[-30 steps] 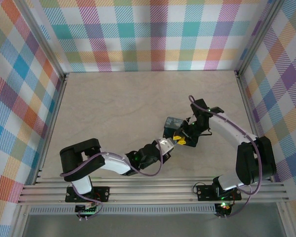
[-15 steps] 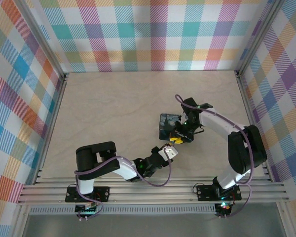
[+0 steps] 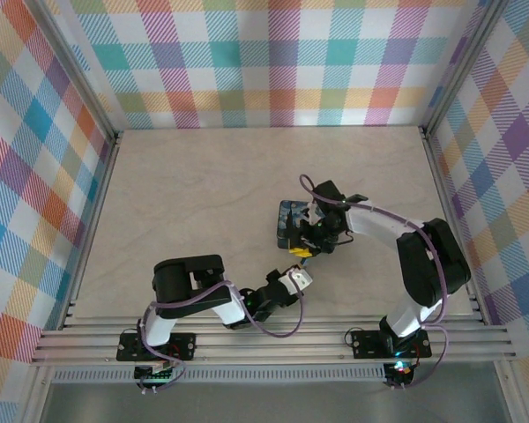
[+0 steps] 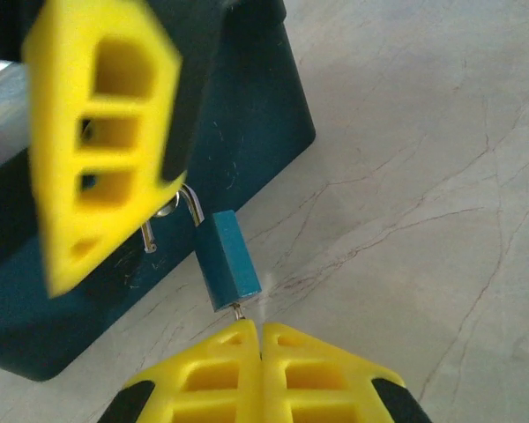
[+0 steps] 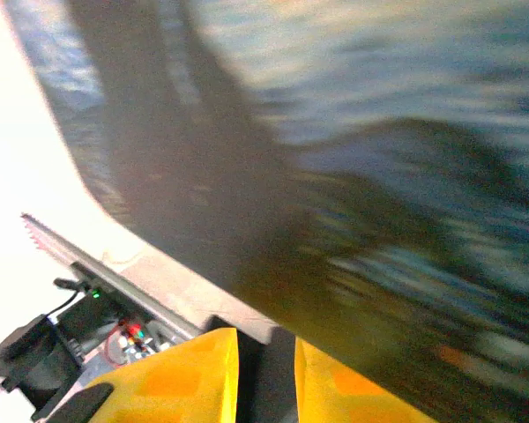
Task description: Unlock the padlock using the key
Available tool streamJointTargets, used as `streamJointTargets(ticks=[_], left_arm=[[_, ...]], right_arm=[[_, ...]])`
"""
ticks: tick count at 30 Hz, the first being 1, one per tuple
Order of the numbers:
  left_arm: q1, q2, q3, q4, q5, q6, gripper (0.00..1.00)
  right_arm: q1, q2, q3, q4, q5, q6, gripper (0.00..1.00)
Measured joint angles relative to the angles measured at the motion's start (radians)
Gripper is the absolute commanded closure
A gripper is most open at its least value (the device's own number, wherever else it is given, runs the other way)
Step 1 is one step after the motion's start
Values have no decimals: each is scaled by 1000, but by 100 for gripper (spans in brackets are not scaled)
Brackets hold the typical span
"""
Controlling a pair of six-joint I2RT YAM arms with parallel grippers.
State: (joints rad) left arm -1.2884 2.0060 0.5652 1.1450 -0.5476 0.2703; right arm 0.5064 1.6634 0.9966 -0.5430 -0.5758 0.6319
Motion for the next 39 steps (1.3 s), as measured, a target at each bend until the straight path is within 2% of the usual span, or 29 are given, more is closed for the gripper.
streamJointTargets(ticks=[4, 7, 10, 19, 27, 35, 39], left_arm=[[0, 13, -14, 51, 6, 0, 100], [0, 17, -39, 74, 17, -2, 100], [0, 13, -73, 94, 47, -19, 100], [25, -84, -117, 10, 114, -89, 100], [49, -225, -124, -107, 140, -166, 100], [119, -309, -121, -235, 239, -255, 100], [165, -324, -106, -282, 308, -303, 100]], right_arm=[[12, -1, -26, 81, -43, 14, 71], [14, -13, -42, 107, -54, 34, 55], [16, -32, -60, 124, -25, 49, 47], [14, -224, -135, 60, 136, 156, 45], [14, -447, -274, 109, 288, 173, 48], [14, -467, -428, 221, 454, 123, 51], [14, -419, -446, 301, 505, 54, 52]])
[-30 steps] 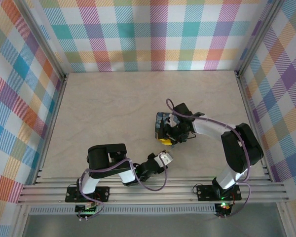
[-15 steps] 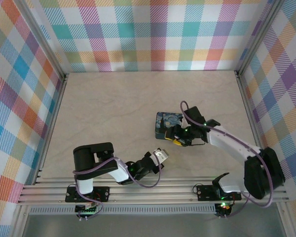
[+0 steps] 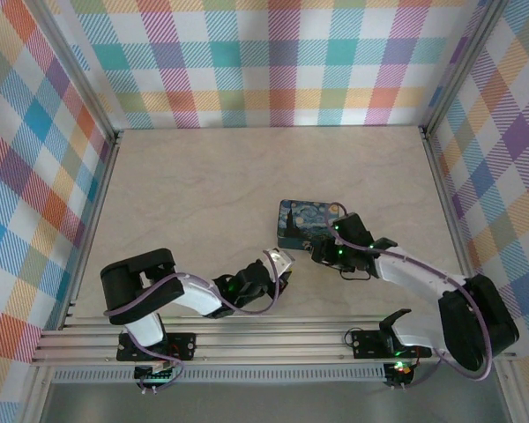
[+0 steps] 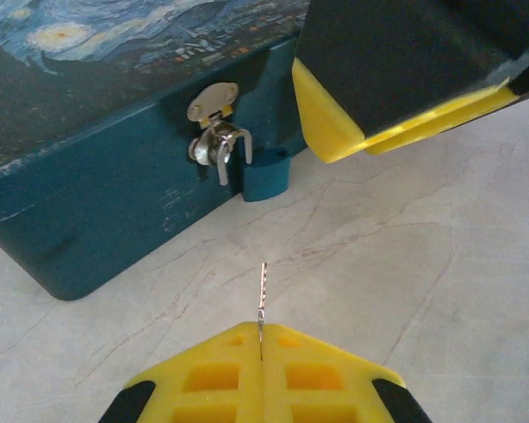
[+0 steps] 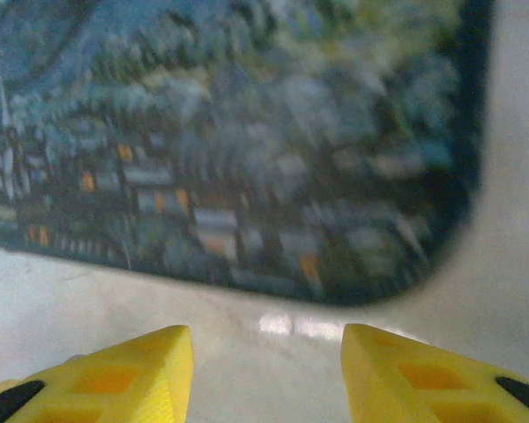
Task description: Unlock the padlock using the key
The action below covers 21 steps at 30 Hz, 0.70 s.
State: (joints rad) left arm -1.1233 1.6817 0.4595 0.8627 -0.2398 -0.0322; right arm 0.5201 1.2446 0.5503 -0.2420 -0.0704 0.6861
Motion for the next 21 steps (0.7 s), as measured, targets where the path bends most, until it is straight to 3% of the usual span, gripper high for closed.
streamJointTargets(ticks=[8, 21], left_arm=[[81, -2, 15, -26, 105, -72, 100], [138, -2, 15, -27, 169, -104, 100]], right_arm=[[0, 135, 24, 102, 26, -150, 54], [50, 275, 94, 204, 32, -258, 60]])
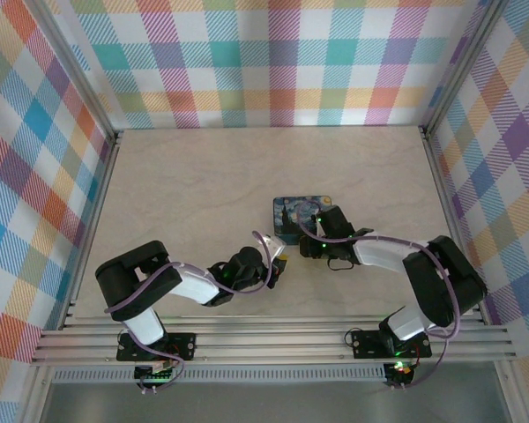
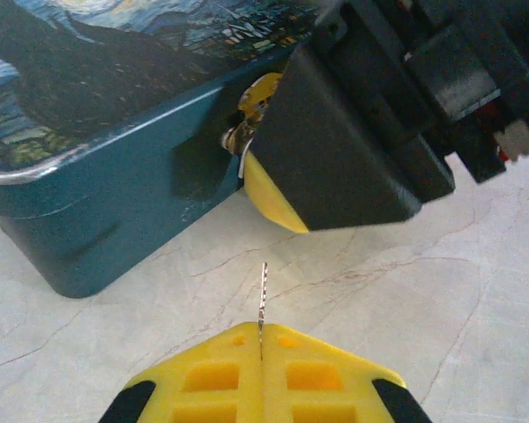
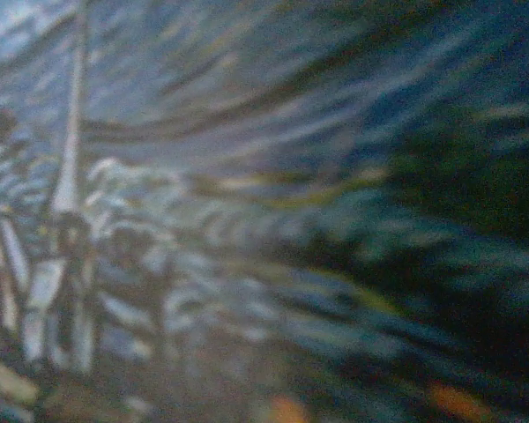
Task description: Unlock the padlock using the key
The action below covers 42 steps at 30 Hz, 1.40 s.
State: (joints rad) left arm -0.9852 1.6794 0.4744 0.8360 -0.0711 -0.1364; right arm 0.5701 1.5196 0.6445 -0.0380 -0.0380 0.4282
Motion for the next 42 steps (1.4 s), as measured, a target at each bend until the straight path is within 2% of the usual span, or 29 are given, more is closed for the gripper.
streamJointTargets(ticks=[2, 7, 11, 16, 21, 27, 32, 35, 39, 42], left_arm=[[12, 0, 0, 0, 5, -6, 100], [29, 0, 0, -1, 15, -10, 100], [42, -18, 0, -39, 23, -18, 100], [55, -66, 10, -99, 26, -43, 100], [71, -80, 42, -150, 26, -93, 100], [87, -74, 61, -200, 31, -167, 100], [102, -24, 99, -217, 68, -211, 100], [102, -1, 119, -237, 100, -227, 92], [103, 0, 119, -261, 124, -254, 74], [103, -19, 119, -308, 132, -259, 66]], right_arm=[[1, 10, 6, 5, 5, -5, 66], [4, 48, 32, 21, 27, -18, 90], [13, 54, 35, 38, 30, -2, 100], [19, 9, 23, 26, 19, 74, 100], [20, -69, 19, -6, 20, 227, 100], [20, -107, 19, -24, 18, 414, 100], [19, -107, 19, -34, -8, 463, 100], [19, -108, 8, -19, -24, 482, 100], [19, -136, -44, -11, -27, 530, 100], [19, -169, -72, -9, -26, 583, 100]])
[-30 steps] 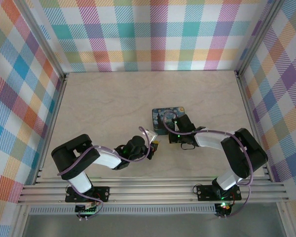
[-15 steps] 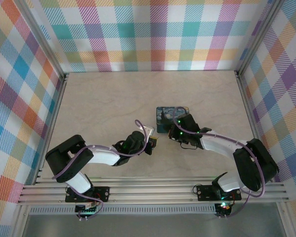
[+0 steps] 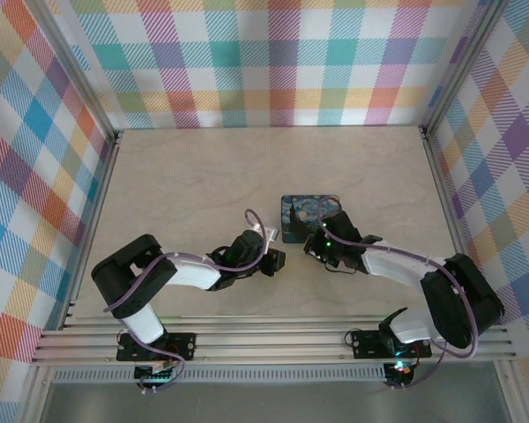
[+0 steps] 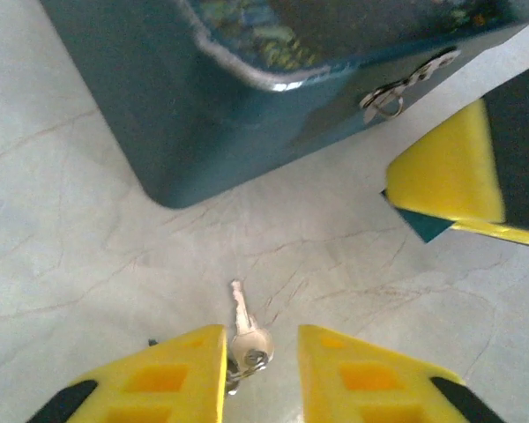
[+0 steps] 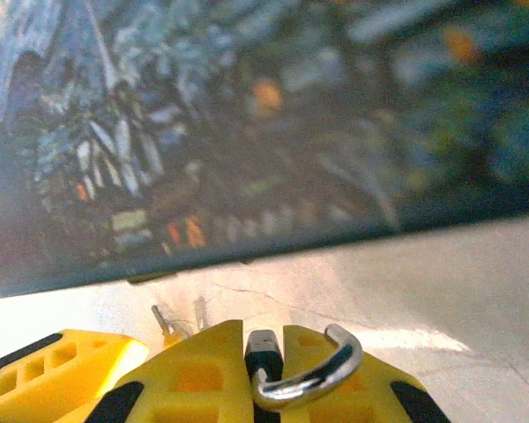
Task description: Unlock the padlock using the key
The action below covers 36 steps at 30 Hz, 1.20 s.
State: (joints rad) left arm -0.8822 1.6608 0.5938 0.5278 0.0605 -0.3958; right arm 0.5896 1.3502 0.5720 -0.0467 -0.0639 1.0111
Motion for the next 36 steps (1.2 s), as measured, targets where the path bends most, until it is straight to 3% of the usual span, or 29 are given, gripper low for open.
streamJointTargets(ticks=[12, 17, 23, 25, 30, 36], left_arm=[[26, -173, -3, -129, -7, 15, 55], [40, -256, -23, -190, -35, 27, 53], [76, -344, -79, -261, -81, 33, 52], [85, -376, -102, -294, -98, 33, 52], [91, -510, -148, -393, -157, 33, 48], [112, -716, -154, -531, -248, 51, 36]], right_arm=[[0, -128, -8, -8, 72, 179, 100], [1, -153, 0, -72, 64, 155, 97], [74, -18, 57, -133, 5, 49, 92], [115, 40, 82, -142, -7, 19, 86], [179, 138, 144, -172, -16, -39, 57], [179, 103, 166, -237, 27, -90, 43]])
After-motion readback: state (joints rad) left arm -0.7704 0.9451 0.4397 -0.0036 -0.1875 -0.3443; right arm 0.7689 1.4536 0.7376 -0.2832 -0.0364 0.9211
